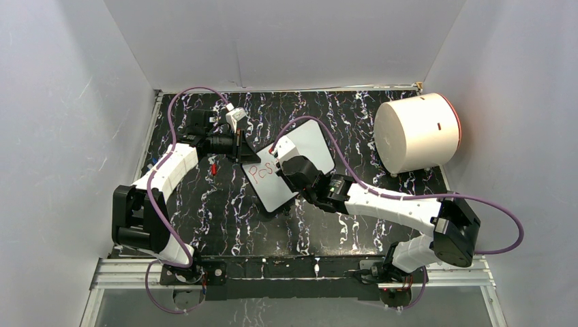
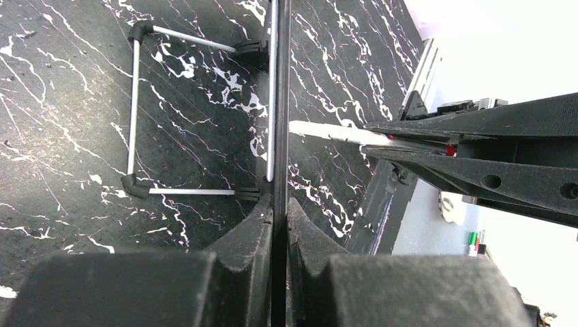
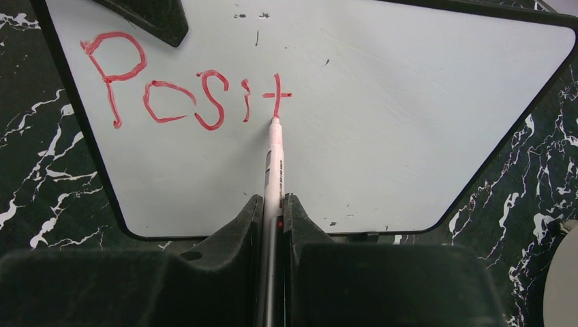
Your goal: Write a sentence on the whiteboard
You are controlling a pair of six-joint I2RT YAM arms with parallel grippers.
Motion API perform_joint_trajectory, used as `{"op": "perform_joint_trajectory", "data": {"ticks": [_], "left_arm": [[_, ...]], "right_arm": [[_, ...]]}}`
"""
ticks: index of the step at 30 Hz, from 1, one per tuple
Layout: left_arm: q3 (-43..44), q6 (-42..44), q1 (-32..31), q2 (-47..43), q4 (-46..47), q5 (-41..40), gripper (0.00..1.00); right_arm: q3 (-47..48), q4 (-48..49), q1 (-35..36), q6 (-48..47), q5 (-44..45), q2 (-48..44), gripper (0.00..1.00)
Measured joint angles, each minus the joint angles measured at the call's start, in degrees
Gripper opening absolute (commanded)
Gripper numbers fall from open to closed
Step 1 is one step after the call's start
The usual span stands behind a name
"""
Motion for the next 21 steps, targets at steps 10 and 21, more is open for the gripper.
{"op": "perform_joint_trajectory", "data": {"ticks": [10, 21], "left_arm": [[0.00, 0.00, 0.00, 0.00, 0.00, 0.07, 0.00], [0.00, 0.00, 0.00, 0.00, 0.00, 0.09, 0.00]], "right_arm": [[0.00, -0.09, 0.00, -0.15, 1.25, 0.07, 0.00], [-0.17, 0.55, 0.00, -0.33, 2.16, -0.02, 0.00]]}}
